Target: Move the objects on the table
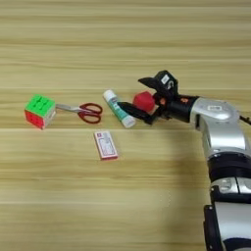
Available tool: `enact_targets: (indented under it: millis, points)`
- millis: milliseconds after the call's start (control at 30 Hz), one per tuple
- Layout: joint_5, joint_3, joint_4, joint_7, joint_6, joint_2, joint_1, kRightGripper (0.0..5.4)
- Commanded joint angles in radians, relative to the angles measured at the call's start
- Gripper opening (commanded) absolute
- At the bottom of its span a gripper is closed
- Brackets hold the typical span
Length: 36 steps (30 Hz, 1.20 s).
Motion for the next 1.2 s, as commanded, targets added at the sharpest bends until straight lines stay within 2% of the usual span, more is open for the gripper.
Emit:
enact_targets:
  millis: [33,533,933,1200]
  points:
    - [-0.010,0.002,-0.056,-0.048,-0.014,-0.015,-0.053,5.37]
    - [-0.050,0.039,0.006,-0.124,0.022,0.049,-0.072,5.37]
    - [-0.084,0.076,0.010,-0.147,0.004,0.088,-0.060,5.37]
    - [-0.116,0.083,0.094,-0.216,0.007,0.121,-0.090,5.37]
